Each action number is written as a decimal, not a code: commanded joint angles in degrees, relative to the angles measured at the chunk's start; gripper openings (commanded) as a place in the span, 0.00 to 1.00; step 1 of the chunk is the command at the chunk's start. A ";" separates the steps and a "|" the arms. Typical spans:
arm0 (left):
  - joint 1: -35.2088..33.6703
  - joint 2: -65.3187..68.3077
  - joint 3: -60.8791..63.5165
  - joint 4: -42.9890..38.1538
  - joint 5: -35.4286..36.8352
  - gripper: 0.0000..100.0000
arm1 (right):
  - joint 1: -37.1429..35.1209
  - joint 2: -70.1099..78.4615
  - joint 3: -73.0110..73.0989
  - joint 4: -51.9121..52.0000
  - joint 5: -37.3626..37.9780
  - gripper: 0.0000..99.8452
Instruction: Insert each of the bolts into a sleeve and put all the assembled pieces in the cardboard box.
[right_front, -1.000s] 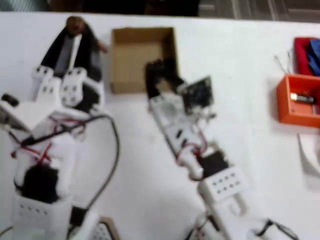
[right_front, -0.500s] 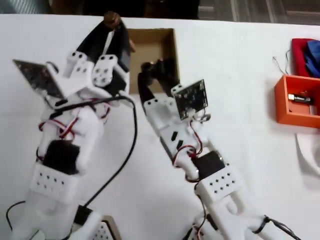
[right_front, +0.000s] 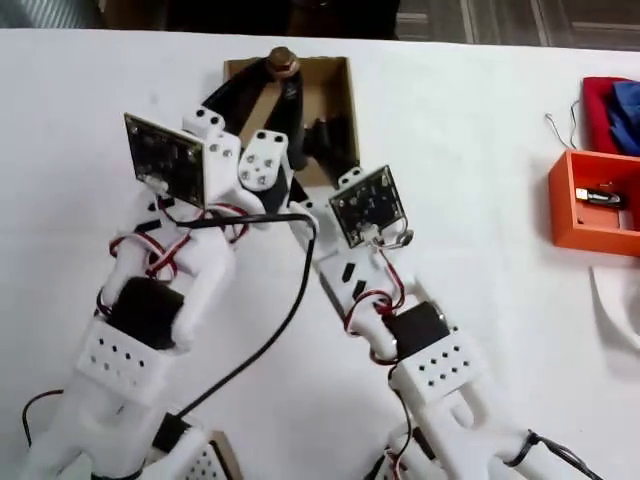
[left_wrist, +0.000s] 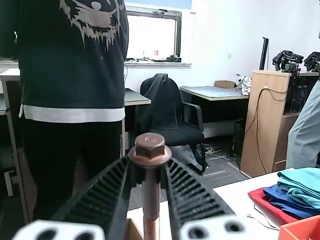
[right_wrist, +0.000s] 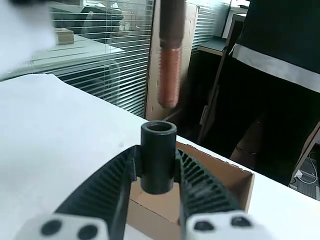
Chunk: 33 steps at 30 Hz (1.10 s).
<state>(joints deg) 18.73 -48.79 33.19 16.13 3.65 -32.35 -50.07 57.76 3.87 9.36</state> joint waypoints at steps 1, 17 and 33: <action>0.62 -0.18 -1.89 0.09 -0.44 0.02 | 0.22 0.04 -3.34 -1.54 0.18 0.02; 0.35 -0.62 2.86 -0.26 4.84 0.02 | 0.22 -0.04 -3.34 -1.19 -4.57 0.02; 0.26 -0.09 5.93 3.25 5.10 0.02 | 2.51 -0.13 -4.04 -1.19 -4.48 0.02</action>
<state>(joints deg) 18.81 -48.70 39.78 19.12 8.31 -31.30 -50.07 57.76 3.87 5.14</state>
